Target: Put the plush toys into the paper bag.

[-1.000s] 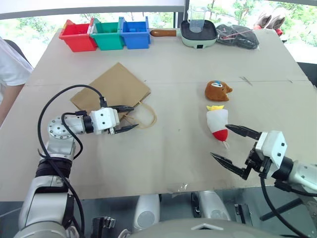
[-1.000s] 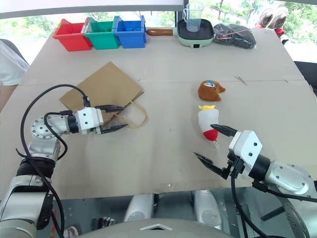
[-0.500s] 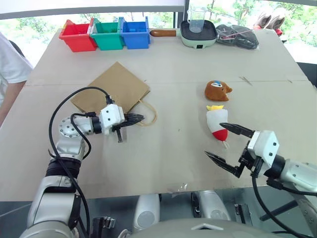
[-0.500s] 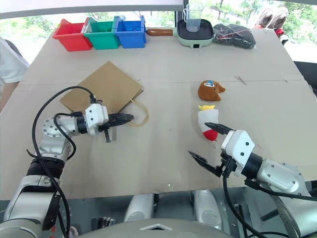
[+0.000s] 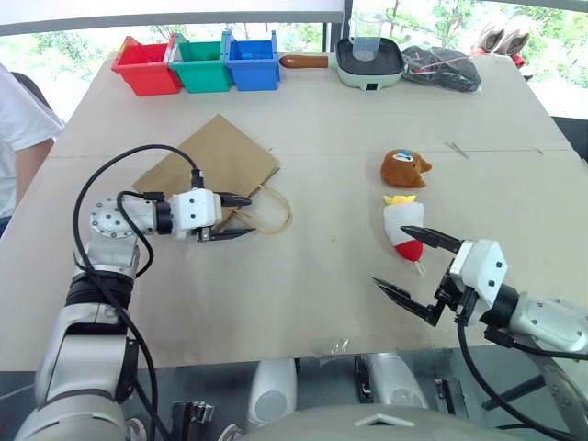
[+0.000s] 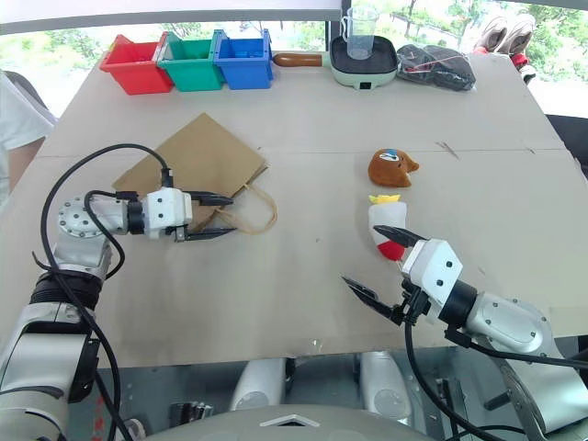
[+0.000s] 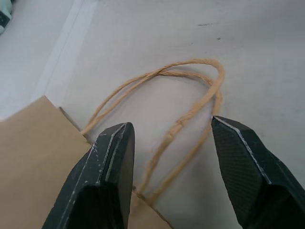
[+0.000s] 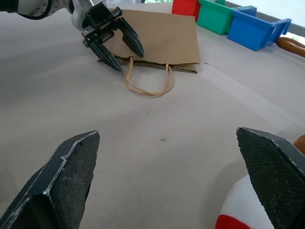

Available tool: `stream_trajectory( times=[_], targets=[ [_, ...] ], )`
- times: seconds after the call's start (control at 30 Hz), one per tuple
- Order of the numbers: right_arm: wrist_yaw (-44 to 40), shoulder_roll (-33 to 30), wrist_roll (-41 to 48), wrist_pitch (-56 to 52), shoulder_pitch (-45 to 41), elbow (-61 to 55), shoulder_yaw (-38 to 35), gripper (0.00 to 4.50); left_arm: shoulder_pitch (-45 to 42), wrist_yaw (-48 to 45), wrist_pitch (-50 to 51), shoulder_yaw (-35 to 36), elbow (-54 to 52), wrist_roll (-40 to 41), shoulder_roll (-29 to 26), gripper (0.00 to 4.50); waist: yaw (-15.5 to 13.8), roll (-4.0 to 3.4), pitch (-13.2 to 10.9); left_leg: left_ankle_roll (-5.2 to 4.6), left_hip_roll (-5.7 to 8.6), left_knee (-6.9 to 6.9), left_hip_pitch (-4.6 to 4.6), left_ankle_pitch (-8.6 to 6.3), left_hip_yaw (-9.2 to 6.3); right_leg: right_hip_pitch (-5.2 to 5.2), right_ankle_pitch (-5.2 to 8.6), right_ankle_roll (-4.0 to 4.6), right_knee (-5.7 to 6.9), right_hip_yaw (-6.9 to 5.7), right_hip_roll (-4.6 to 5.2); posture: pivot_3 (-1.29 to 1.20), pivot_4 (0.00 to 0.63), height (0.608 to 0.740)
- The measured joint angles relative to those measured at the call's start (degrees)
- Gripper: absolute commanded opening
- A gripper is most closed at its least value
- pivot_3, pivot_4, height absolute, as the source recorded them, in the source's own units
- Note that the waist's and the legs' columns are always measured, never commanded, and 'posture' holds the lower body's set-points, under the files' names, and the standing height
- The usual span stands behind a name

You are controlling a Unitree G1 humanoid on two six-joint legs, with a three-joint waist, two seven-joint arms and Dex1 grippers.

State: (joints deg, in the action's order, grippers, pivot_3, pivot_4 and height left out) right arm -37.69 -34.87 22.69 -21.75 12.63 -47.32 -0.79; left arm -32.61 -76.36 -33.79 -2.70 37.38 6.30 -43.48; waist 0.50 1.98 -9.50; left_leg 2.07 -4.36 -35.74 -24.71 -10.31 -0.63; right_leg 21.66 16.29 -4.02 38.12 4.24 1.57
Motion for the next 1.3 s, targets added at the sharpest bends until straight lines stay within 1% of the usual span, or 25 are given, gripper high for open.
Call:
stream_trajectory(
  times=[0.23,0.3,0.33,0.37,0.4,0.47,0.5,0.57,0.6,0.67,0.73,0.83,0.87,0.97,1.0,1.1,1.3],
  targets=[
    [0.9,0.4,-1.2,0.7,1.2,-0.1,0.0,4.5,-3.1,5.5,-5.8,-3.3,2.1,-6.6,1.3,2.84,0.1,0.0,0.0,0.0,0.0,-0.02,0.0,0.0,-0.01,0.0,-0.01,-0.01,0.01,0.0,-0.01,0.0,0.15,0.74],
    [1.1,0.5,-1.7,0.8,1.4,-0.1,0.0,4.5,-3.1,6.6,-7.4,-4.6,2.2,-8.2,1.4,2.33,0.1,0.0,0.0,0.0,0.0,-0.02,0.0,0.0,-0.01,-0.01,-0.01,-0.01,0.03,0.0,-0.01,0.0,0.15,0.74],
    [1.1,0.5,-1.8,0.8,1.5,-0.1,0.0,4.5,-3.1,6.9,-7.8,-4.7,2.2,-8.5,1.5,2.15,0.1,0.0,0.0,0.0,0.0,-0.02,0.0,0.0,-0.01,0.0,-0.01,-0.01,0.03,0.0,-0.02,0.0,0.15,0.74],
    [1.3,0.6,-2.0,0.8,1.6,-0.1,0.1,4.5,-3.2,7.6,-8.1,-4.8,2.6,-8.7,1.8,1.82,0.1,0.0,0.0,0.0,0.0,-0.02,0.01,0.0,-0.01,0.0,-0.01,-0.01,0.04,0.0,-0.02,0.0,0.15,0.74],
    [1.6,0.9,-2.1,0.9,1.6,-0.1,0.3,4.5,-3.2,8.1,-8.1,-4.8,2.8,-8.7,2.3,1.14,0.1,0.0,0.0,0.0,0.0,-0.02,0.01,0.0,-0.01,0.0,-0.01,-0.01,0.05,0.0,-0.02,0.0,0.15,0.74],
    [1.9,1.2,-2.2,0.8,1.6,0.0,0.6,4.5,-3.2,8.4,-6.1,-4.6,2.8,-7.6,3.3,0.29,0.1,0.0,0.0,0.0,0.0,-0.03,0.0,0.0,-0.01,-0.01,-0.01,-0.02,0.06,0.0,-0.02,0.0,0.15,0.74],
    [2.1,1.5,-2.2,0.8,1.4,0.0,1.1,4.5,-3.0,8.3,-3.5,-4.2,2.3,-5.7,4.5,0.03,0.0,0.0,0.0,0.0,0.0,-0.07,-0.01,0.0,-0.02,-0.01,-0.01,-0.02,0.07,0.0,-0.01,0.0,0.15,0.74],
    [2.3,2.1,-2.1,-0.1,0.1,0.1,2.7,3.91,-1.8,7.4,5.6,-2.4,-1.6,1.5,8.5,0.0,0.0,0.01,0.0,-0.01,0.0,-0.19,-0.05,-0.01,-0.03,-0.01,-0.01,-0.02,0.12,0.0,-0.01,0.0,0.15,0.74],
    [2.4,2.2,-2.1,-0.2,-0.1,0.2,2.8,3.66,-1.7,7.4,6.2,-2.3,-1.9,2.1,8.8,0.0,0.1,0.01,0.0,-0.01,-0.01,-0.2,-0.05,0.0,-0.03,-0.01,-0.01,-0.02,0.13,0.0,-0.01,0.0,0.15,0.74],
    [3.9,4.1,-2.5,-1.9,-3.7,3.0,4.6,2.64,0.1,6.2,15.6,-0.8,-8.5,9.5,11.1,0.0,0.5,0.04,0.0,-0.01,-0.03,-0.3,-0.02,0.0,-0.05,0.0,-0.01,-0.02,0.32,0.0,-0.03,0.0,0.15,0.74],
    [5.6,6.6,-3.8,-3.3,-9.0,7.4,7.0,1.62,1.9,4.6,20.9,-0.3,-15.6,15.0,13.3,0.0,0.7,0.01,0.0,0.0,-0.03,-0.38,0.05,0.0,-0.04,0.0,0.0,-0.01,0.5,0.01,-0.04,0.0,0.15,0.74],
    [7.1,10.0,-5.9,-4.4,-16.3,13.4,10.8,0.1,4.0,2.8,28.2,-0.8,-24.1,20.6,15.2,0.0,0.6,-0.02,0.0,0.0,-0.07,-0.49,0.09,0.0,-0.13,0.02,0.02,0.0,0.74,0.02,-0.16,0.0,0.15,0.74],
    [7.2,11.0,-6.8,-4.4,-19.0,16.3,12.2,0.03,4.5,2.7,31.2,-0.7,-26.9,22.5,15.7,0.0,0.5,-0.03,0.0,0.0,-0.07,-0.5,0.09,0.01,-0.18,0.02,0.02,0.01,0.74,0.02,-0.2,0.0,0.15,0.74],
    [6.6,12.9,-8.3,-4.1,-23.6,22.4,14.2,0.03,5.1,3.3,35.4,-0.5,-30.6,24.8,16.5,0.0,0.4,-0.03,0.0,0.0,-0.08,-0.57,0.04,0.0,-0.18,0.01,0.02,0.0,0.73,0.02,-0.21,0.0,0.15,0.74],
    [5.9,14.0,-8.8,-3.9,-26.1,26.3,15.5,0.03,5.1,4.3,37.5,-0.5,-32.5,25.7,17.2,0.0,0.3,-0.03,0.0,0.0,-0.08,-0.58,0.03,0.0,-0.18,0.02,0.02,0.0,0.73,0.02,-0.21,0.0,0.15,0.74],
    [3.7,16.6,-9.9,-2.0,-29.8,33.8,18.6,0.03,5.3,6.7,40.2,-0.1,-35.5,26.4,17.9,0.0,0.4,-0.04,0.0,-0.01,-0.08,-0.58,0.03,0.0,-0.19,0.02,0.02,0.0,0.72,0.02,-0.23,0.0,0.15,0.74],
    [0.6,27.5,-11.3,3.1,-38.5,50.6,22.3,0.03,7.2,12.4,43.3,0.5,-41.9,26.6,19.4,0.0,0.7,-0.09,-0.1,0.0,-0.16,-0.55,0.03,0.0,-0.24,0.05,0.02,0.0,0.74,0.01,-0.32,0.0,0.15,0.74]
  ],
)
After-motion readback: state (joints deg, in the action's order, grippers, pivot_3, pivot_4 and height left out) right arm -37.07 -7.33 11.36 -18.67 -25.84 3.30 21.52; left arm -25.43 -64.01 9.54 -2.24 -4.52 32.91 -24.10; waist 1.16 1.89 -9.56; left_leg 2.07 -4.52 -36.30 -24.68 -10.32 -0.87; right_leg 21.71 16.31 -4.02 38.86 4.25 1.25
